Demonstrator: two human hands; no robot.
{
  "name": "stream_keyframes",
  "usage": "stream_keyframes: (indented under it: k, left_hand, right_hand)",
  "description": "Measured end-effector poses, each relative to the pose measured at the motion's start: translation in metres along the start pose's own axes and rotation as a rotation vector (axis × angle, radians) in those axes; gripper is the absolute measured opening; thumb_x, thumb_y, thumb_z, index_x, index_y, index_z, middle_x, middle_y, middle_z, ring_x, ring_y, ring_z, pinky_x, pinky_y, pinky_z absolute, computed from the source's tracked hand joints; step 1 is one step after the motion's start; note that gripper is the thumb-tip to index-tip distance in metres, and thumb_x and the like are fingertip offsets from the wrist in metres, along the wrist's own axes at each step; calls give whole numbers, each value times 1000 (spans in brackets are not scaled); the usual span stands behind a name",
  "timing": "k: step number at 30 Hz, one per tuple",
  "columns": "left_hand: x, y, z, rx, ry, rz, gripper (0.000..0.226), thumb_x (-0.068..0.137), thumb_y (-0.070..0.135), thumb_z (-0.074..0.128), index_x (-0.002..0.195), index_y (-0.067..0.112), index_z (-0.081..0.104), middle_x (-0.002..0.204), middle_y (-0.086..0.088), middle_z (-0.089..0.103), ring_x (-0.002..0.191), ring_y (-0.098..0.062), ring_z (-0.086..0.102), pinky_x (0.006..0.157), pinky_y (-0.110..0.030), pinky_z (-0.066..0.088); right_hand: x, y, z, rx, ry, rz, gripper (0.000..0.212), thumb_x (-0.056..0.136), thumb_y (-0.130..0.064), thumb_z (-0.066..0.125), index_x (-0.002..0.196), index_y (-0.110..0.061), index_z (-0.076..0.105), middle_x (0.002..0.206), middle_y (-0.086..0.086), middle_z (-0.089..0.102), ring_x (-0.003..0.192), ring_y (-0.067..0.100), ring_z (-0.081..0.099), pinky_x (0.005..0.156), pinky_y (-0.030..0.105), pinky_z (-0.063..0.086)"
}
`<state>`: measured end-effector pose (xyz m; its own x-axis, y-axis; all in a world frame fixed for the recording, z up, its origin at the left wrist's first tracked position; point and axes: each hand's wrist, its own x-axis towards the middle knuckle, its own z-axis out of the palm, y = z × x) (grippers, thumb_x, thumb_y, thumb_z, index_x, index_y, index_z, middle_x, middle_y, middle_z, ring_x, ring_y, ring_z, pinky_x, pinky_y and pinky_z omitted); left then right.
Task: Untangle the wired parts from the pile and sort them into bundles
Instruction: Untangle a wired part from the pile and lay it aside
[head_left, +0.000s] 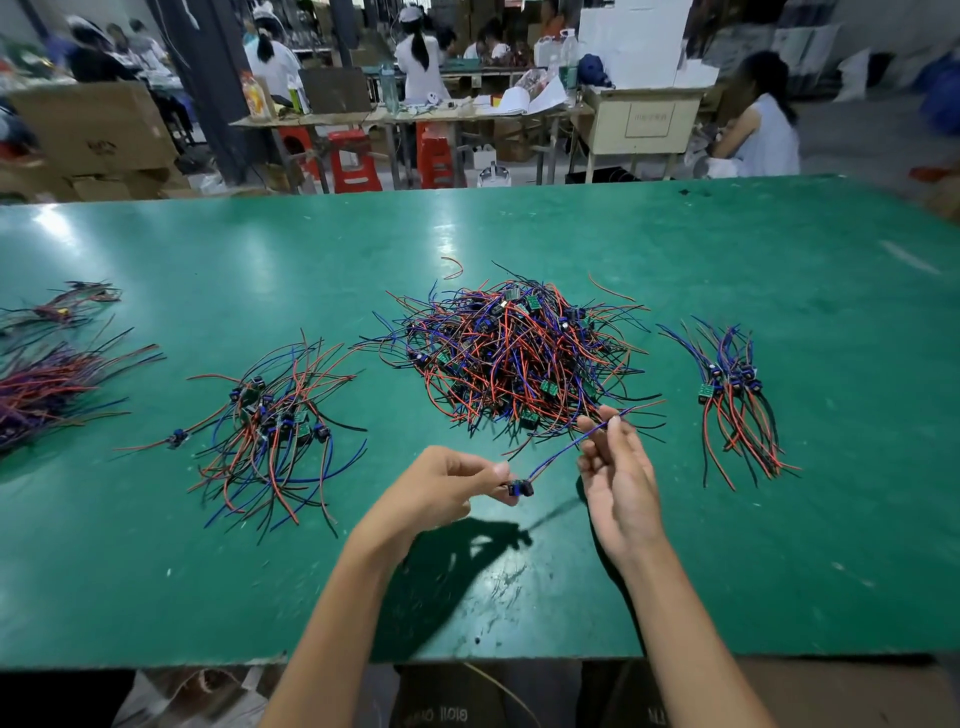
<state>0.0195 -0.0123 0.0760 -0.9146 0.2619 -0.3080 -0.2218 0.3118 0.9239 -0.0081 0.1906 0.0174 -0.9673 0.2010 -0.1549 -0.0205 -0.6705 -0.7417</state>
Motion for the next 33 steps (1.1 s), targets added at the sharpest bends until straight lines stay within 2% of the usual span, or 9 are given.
stream_keyframes:
  k: [6, 12, 15, 19, 25, 29, 33]
  left_hand:
    - [4, -17, -13, 149, 200, 43, 17, 94, 33, 70, 88, 23, 81, 75, 3, 77, 41, -2, 33, 46, -18, 28]
    - [4, -19, -9, 199, 286, 153, 15, 94, 35, 69, 89, 25, 79, 71, 9, 75, 43, 4, 43, 46, -9, 31]
    - [1, -19, -7, 215, 378, 255, 8, 91, 31, 74, 88, 28, 80, 69, 15, 73, 45, 2, 44, 48, -9, 33]
    - [-1, -21, -4, 276, 488, 390, 6, 83, 26, 82, 85, 32, 82, 77, 21, 73, 61, -8, 55, 60, -19, 44]
    - [0, -27, 5, 288, 548, 541, 18, 74, 10, 88, 87, 23, 83, 80, 12, 75, 78, -9, 63, 69, -12, 44]
    - [2, -30, 7, 280, 569, 566, 18, 74, 12, 87, 87, 24, 83, 79, 14, 74, 79, -11, 63, 69, -18, 49]
    - [4, -31, 7, 291, 563, 520, 7, 83, 21, 82, 88, 26, 81, 82, 14, 73, 82, -6, 65, 70, -17, 46]
  right_hand:
    - [-1, 1, 1, -69, 27, -26, 17, 105, -22, 51, 112, -21, 67, 88, -6, 74, 72, 2, 55, 71, 19, 43]
    - [-2, 0, 4, -65, 64, -33, 17, 104, -18, 52, 108, -18, 69, 86, -5, 74, 68, 1, 55, 68, 16, 45]
    - [-2, -1, 2, -15, 46, -13, 17, 104, -16, 51, 109, -18, 67, 86, -5, 75, 68, 0, 57, 63, 12, 48]
    - [0, -3, 1, 20, 21, 24, 19, 106, -16, 46, 107, -22, 64, 86, -8, 74, 67, 1, 58, 63, 12, 46]
    - [-2, -6, -1, 72, 14, 73, 21, 106, -14, 43, 105, -24, 62, 90, -9, 74, 69, 4, 57, 70, 19, 41]
    - [-3, -8, 0, 84, 20, 77, 21, 106, -14, 43, 103, -24, 61, 88, -9, 72, 70, 5, 53, 70, 21, 39]
    - [-4, -7, 1, 75, 34, 52, 18, 105, -16, 46, 104, -23, 63, 88, -7, 70, 66, 3, 53, 65, 17, 43]
